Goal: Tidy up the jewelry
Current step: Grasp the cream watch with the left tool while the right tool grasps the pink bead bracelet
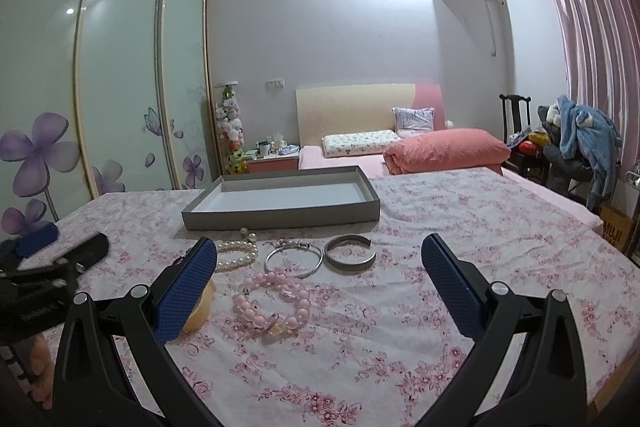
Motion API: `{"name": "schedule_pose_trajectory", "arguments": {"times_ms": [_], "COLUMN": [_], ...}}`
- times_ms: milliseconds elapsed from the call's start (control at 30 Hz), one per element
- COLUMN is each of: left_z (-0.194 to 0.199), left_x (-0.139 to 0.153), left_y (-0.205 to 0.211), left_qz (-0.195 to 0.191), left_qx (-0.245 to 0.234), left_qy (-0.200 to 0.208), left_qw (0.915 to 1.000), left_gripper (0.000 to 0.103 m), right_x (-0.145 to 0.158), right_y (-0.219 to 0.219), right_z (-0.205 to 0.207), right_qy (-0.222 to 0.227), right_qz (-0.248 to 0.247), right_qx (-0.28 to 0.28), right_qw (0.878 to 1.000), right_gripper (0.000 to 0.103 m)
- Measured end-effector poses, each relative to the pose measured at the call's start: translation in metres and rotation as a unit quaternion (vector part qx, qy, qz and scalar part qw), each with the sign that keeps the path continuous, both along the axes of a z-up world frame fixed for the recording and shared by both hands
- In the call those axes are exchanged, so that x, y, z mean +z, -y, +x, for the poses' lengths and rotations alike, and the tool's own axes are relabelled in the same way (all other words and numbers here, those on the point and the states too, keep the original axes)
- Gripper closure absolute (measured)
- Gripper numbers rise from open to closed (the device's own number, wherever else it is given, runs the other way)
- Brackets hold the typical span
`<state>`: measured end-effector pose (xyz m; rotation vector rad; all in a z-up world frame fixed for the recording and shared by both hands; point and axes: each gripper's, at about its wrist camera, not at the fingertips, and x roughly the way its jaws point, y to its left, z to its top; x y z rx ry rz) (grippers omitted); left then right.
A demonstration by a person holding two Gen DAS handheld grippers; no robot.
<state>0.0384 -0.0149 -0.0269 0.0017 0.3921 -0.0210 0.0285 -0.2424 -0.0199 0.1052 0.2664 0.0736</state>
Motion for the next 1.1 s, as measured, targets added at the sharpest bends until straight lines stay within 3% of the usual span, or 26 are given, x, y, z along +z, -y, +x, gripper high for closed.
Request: {"name": "schedule_pose_trajectory", "arguments": {"times_ms": [167, 267, 333, 533, 700, 867, 1100], "left_z": [0.041, 0.066, 0.075, 0.089, 0.099, 0.107, 0.104], "left_x": [-0.019, -0.038, -0.045, -0.051, -0.055, -0.06, -0.057], "left_y": [0.014, 0.019, 0.02, 0.028, 0.036, 0.031, 0.023], "left_qz": [0.015, 0.006, 0.0, 0.011, 0.026, 0.011, -0.005], "left_qx": [-0.026, -0.045, -0.046, -0.047, -0.043, -0.038, -0.037], "left_qy": [-0.1, -0.17, -0.193, -0.216, -0.235, -0.256, -0.245], "left_qw": [0.9946, 0.9844, 0.9801, 0.9752, 0.9708, 0.9659, 0.9687], "left_gripper": [0.004, 0.004, 0.004, 0.005, 0.019, 0.036, 0.059], "right_x": [-0.003, -0.004, -0.004, -0.004, -0.005, -0.006, -0.011], "right_y": [0.0, 0.002, 0.002, 0.007, 0.008, 0.01, 0.006], "right_z": [0.002, 0.006, 0.006, 0.012, 0.017, 0.021, 0.035], "right_qy": [-0.013, -0.02, -0.024, -0.034, -0.043, -0.054, -0.087], "right_qz": [0.005, 0.009, 0.01, 0.011, 0.014, 0.018, 0.015], "right_qx": [0.0, 0.0, -0.001, -0.001, 0.0, 0.001, 0.014], "right_qw": [1.0, 1.0, 1.0, 0.999, 0.999, 0.998, 0.996], "right_gripper": [0.002, 0.002, 0.002, 0.002, 0.002, 0.002, 0.002]}}
